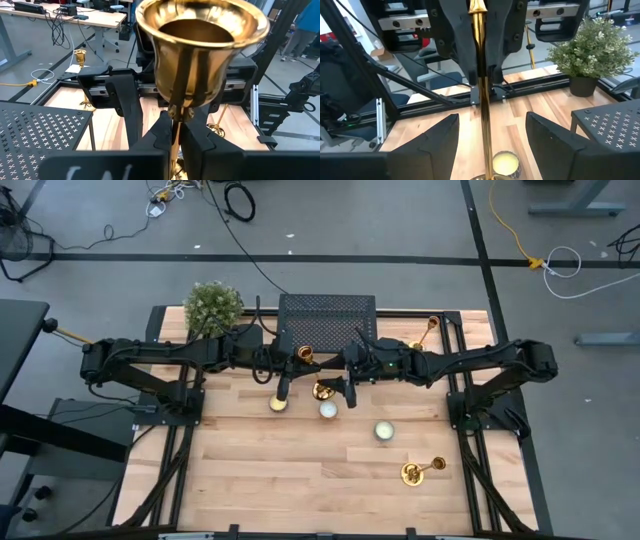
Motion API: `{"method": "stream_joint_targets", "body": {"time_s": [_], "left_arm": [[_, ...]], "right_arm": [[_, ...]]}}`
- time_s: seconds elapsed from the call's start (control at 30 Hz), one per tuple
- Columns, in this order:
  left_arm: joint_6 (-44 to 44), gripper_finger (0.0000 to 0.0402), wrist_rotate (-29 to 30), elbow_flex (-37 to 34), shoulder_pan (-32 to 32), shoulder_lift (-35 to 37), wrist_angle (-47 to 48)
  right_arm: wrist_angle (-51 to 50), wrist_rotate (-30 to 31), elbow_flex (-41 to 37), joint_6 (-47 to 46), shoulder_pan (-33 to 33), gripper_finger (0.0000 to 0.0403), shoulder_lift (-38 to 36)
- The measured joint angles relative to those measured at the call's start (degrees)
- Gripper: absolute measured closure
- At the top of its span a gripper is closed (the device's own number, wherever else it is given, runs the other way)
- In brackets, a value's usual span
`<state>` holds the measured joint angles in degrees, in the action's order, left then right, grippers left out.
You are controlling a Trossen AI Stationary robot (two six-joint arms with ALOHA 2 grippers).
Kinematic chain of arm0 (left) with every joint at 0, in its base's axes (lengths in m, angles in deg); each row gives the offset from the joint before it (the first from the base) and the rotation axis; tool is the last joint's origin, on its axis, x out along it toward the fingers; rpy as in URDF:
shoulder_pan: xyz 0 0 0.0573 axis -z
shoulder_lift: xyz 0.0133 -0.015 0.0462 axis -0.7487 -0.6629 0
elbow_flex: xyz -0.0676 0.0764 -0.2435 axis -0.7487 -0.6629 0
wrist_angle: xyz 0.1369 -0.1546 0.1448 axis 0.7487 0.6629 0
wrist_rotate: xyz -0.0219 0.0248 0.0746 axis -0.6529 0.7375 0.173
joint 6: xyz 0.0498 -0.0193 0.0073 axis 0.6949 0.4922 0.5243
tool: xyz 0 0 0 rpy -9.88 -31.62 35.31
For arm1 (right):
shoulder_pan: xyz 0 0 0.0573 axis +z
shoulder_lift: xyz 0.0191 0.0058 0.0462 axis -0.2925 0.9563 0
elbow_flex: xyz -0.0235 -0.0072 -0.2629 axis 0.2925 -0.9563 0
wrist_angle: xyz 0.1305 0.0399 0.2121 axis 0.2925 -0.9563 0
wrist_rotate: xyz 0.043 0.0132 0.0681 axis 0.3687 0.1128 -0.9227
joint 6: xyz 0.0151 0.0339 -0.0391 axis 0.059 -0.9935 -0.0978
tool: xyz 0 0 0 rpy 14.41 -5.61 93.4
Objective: Pick & Place candle stick holders
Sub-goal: Put the bottom left gold candle holder on the shelf
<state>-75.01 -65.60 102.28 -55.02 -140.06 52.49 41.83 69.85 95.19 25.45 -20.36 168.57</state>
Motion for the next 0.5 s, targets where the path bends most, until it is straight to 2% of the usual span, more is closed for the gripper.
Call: {"method": "stream_joint_targets", "body": {"time_s": [0.5], "left_arm": [[2.0, 0.0385, 0.0, 0.0, 0.0, 0.0, 0.0]], "right_arm": [[1.0, -1.3, 0.0, 1.0, 0.0, 0.0172, 0.0]]}}
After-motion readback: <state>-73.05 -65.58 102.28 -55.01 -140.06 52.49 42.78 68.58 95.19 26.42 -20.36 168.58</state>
